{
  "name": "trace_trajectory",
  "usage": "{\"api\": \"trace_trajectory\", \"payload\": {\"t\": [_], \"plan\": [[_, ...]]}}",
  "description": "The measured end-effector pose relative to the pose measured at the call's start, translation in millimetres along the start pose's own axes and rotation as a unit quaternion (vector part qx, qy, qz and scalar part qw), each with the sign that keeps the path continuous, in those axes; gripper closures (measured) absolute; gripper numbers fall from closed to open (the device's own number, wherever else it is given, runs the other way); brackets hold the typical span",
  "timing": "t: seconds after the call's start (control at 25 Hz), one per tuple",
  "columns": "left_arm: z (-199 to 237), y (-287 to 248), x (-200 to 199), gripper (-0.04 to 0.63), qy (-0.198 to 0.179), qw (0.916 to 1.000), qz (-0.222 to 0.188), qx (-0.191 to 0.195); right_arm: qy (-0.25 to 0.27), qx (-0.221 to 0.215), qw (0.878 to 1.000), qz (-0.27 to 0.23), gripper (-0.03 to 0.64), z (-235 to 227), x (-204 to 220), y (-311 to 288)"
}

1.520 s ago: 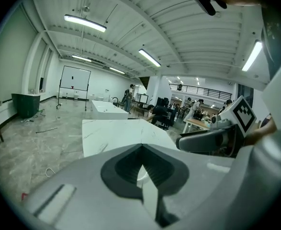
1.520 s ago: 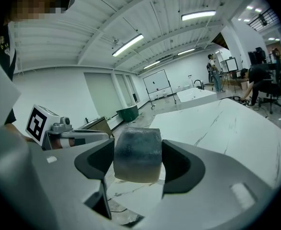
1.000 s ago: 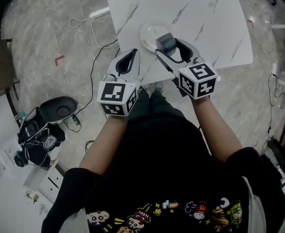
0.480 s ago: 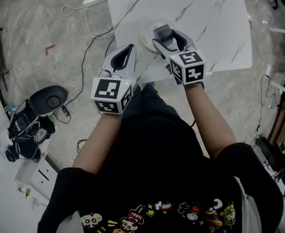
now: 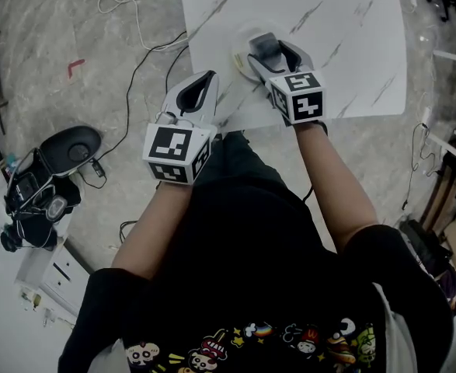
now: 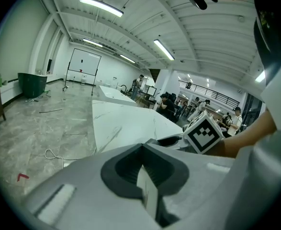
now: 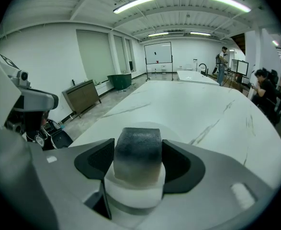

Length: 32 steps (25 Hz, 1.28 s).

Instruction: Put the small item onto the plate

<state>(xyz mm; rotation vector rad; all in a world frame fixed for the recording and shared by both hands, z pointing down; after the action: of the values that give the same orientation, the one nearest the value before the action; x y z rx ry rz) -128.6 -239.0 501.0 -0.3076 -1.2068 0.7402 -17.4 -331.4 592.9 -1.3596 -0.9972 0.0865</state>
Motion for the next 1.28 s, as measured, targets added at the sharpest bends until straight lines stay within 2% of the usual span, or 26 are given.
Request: {"api": "trace_trajectory", "payload": {"t": [0.92,1.12,1.28], "plan": [[11,2,10,0.594,0.009,0.9999,0.005,0.007,0.026,0.027,0.999,0.035,0.281,2,7,-16],[10,2,6,0.594,0.004,0.9999,0.007,0.007,0.037,0.029,0.998,0.039,0.276,0,7,-18],[8,4,-2,0.594,-0.007,0.9999,0.006,0.007,0.026,0.030,0.999,0.032,0.273,0,5,-13]]}}
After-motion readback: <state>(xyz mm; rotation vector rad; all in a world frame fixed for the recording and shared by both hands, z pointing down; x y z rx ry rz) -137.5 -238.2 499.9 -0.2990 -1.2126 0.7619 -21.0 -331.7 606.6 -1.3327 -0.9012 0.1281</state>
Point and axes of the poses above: the fingertips, and each gripper's own axes: y backward along the fingers, z to its left, x out of its underside, the point moved 2 cm from there along y, backward along the fingers, and after that the axes turned 8 degrees about z, right-handed, at the moved point
